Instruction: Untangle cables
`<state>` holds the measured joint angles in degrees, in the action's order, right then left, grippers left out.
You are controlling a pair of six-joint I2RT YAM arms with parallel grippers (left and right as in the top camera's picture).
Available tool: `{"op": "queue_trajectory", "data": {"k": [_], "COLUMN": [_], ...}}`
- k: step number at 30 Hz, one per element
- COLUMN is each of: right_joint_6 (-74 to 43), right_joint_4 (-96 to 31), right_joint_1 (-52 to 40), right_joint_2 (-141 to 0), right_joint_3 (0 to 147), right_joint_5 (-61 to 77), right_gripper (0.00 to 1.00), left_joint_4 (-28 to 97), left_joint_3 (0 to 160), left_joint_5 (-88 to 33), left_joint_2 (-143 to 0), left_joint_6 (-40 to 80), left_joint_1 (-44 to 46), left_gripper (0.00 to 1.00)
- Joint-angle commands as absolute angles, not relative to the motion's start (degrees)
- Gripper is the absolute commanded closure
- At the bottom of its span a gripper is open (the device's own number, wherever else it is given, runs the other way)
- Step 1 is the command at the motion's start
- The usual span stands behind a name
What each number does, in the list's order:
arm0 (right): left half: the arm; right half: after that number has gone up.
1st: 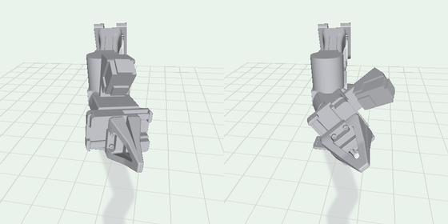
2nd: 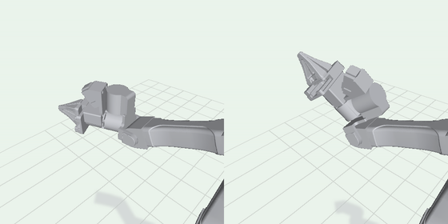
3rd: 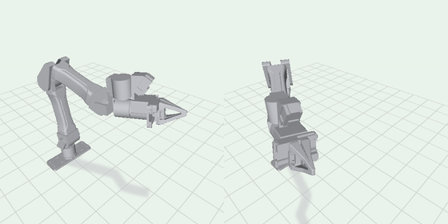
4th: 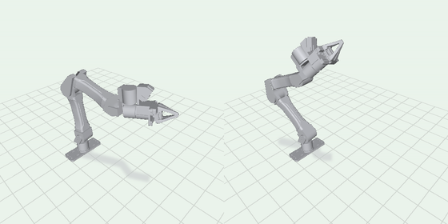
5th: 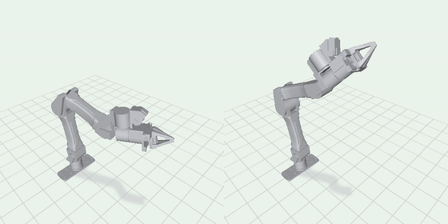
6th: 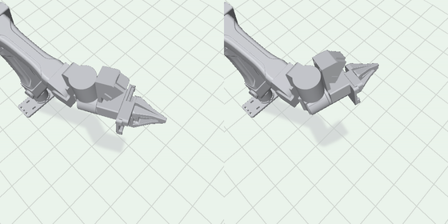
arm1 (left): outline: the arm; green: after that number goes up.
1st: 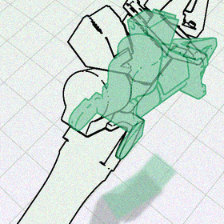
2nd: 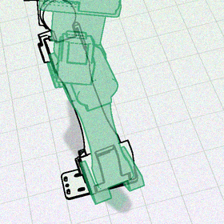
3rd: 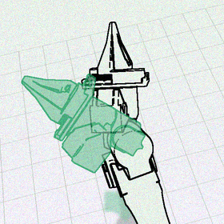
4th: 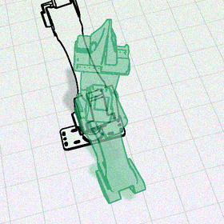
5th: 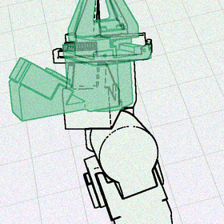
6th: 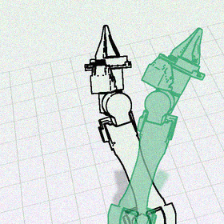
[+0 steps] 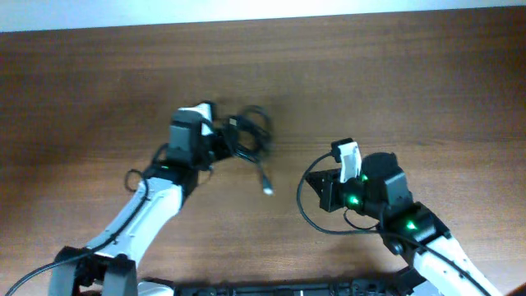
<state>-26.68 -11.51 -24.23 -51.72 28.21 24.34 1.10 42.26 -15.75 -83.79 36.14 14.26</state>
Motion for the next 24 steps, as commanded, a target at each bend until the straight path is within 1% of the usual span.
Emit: {"op": "queue_trajectory", "data": {"k": [1, 4, 5, 6, 7, 8, 10, 12, 14, 16, 19, 24], "right_joint_6": [-26.0, -25.98, -25.96, -25.98, -25.98, -25.98, -25.98, -25.69, -23.53, -22.94, -22.94, -22.96], "right_joint_4": [-11.38, -11.81, -11.81, -11.81, -11.81, -11.81, -11.77, -11.44, -9.23, -4.75, -0.69, 0.27], "right_joint_1": [-24.62, -24.62, -24.64, -24.64, -24.64, -24.64, -24.75, -24.73, -24.73, -24.73, -24.73, -24.75], "right_joint_2": [-46.39, -44.64, -44.77, -45.15, -45.63, -46.44, -48.58, -50.46, -52.36, -53.93, -56.53, -62.0], "right_joint_3": [28.45, 28.42, 28.42, 28.42, 28.42, 28.42, 28.42, 28.42, 28.42, 28.42, 28.42, 28.42], "right_joint_5": [22.22, 17.89, 17.45, 17.5, 17.5, 17.52, 17.54, 18.33, 21.71, 25.5, 25.91, 28.23], "right_gripper": [0.96, 0.96, 0.96, 0.94, 0.84, 0.79, 0.72, 0.67, 0.63, 0.53, 0.53, 0.53], "left_joint_4": [1.17, 0.32, -0.73, -2.37, -3.66, -4.56, -4.91, -4.32, -2.76, -0.51, 0.12, -1.02], "left_joint_3": [42.7, 42.7, 42.7, 42.7, 42.7, 42.7, 42.7, 42.7, 42.7, 42.7, 42.7, 42.7], "left_joint_5": [-10.68, -14.26, -17.98, -23.4, -28.56, -33.82, -41.56, -46.09, -47.24, -47.2, -47.2, -47.18], "left_joint_2": [-83.22, -83.22, -83.22, -83.22, -83.22, -83.22, -83.22, -83.22, -83.22, -83.22, -83.22, -83.22], "left_joint_6": [38.41, 37.71, 34.74, 28.88, 23.09, 17.5, 9.56, 4.99, 1.85, -1.17, -2.83, -3.55], "left_joint_1": [13.32, 13.32, 13.32, 13.34, 13.34, 13.34, 13.34, 13.34, 13.37, 13.74, 15.57, 19.4], "left_gripper": [1.0, 1.0, 1.0, 1.0, 1.0, 1.0, 1.0, 0.98, 0.98, 0.99, 0.99, 0.97]}}
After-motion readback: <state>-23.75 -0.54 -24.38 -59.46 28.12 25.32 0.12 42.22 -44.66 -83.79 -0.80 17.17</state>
